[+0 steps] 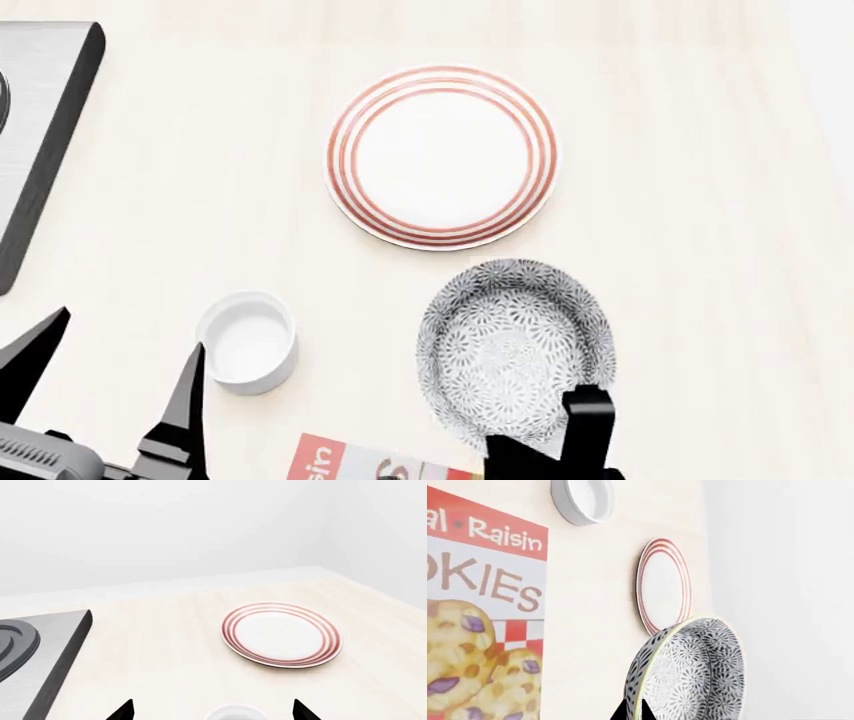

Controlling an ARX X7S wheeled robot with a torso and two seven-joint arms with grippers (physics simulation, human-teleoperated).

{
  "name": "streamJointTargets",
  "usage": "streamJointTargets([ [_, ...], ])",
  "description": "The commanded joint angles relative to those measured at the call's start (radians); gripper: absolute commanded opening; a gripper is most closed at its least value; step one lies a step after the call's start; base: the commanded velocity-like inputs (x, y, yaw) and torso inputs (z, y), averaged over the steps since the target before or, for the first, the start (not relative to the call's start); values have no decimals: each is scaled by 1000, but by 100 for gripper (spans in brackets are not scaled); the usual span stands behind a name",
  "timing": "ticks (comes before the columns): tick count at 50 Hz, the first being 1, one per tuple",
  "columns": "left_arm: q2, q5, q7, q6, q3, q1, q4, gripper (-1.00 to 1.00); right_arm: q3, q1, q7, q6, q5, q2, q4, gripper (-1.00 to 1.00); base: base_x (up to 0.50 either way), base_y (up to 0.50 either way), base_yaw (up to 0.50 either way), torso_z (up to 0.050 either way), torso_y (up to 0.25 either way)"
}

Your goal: Pick the akita bowl on the cookies box and place it on the plate.

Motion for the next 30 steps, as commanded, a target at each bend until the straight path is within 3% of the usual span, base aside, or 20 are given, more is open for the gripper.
streamJointTargets([
  [1, 18, 22, 29, 8, -20, 5, -1, 100, 215, 19, -187, 274, -56, 128, 123, -100, 0, 0, 0, 0, 0],
  [16, 14, 27, 31, 7, -10, 1, -6, 100, 312, -8, -427, 269, -190, 199, 314, -100, 0, 0, 0, 0, 0],
  [30, 3, 32, 41, 17, 0, 3, -3, 100, 370, -115, -573, 182, -313, 155, 586, -100, 0, 0, 0, 0, 0],
])
